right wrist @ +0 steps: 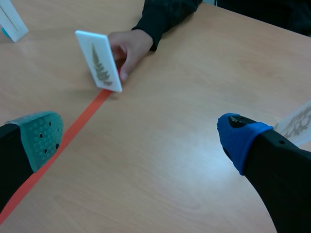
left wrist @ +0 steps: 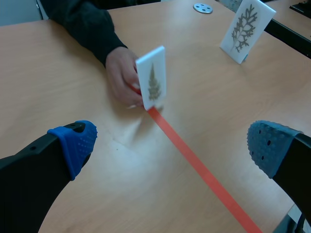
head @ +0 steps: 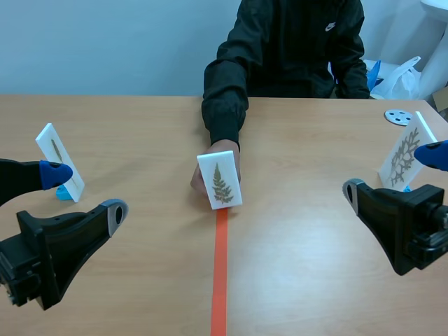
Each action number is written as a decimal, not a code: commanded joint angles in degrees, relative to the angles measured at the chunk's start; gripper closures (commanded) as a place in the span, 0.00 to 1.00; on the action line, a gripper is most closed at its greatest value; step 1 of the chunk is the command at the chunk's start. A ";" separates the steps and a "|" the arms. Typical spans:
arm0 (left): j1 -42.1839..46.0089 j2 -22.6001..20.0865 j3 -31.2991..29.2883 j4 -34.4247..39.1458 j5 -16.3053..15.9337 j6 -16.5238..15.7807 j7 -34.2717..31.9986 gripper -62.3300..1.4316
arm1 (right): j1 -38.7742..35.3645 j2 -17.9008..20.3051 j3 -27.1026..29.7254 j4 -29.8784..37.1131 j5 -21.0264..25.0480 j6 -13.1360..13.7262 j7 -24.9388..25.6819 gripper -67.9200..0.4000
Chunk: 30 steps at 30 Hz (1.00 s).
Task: Sort the leaf by its shape. The table is split by an orange tape line. A compound leaf with several leaflets goes to the left side, a simple leaf with one blade goes to the right side. Return to the home posture when a red brick is placed on the table.
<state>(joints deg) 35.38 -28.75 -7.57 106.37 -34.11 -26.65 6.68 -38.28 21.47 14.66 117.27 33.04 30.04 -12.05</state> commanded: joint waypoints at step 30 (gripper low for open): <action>-0.31 -0.33 -0.07 0.20 -0.42 -0.09 -1.25 0.00 | 3.10 1.22 -1.46 -1.51 -0.39 -0.02 0.15 0.00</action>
<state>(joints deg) 35.38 -28.75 -7.57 106.37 -34.11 -26.65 6.22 -36.62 21.78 13.89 116.31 32.51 30.04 -12.34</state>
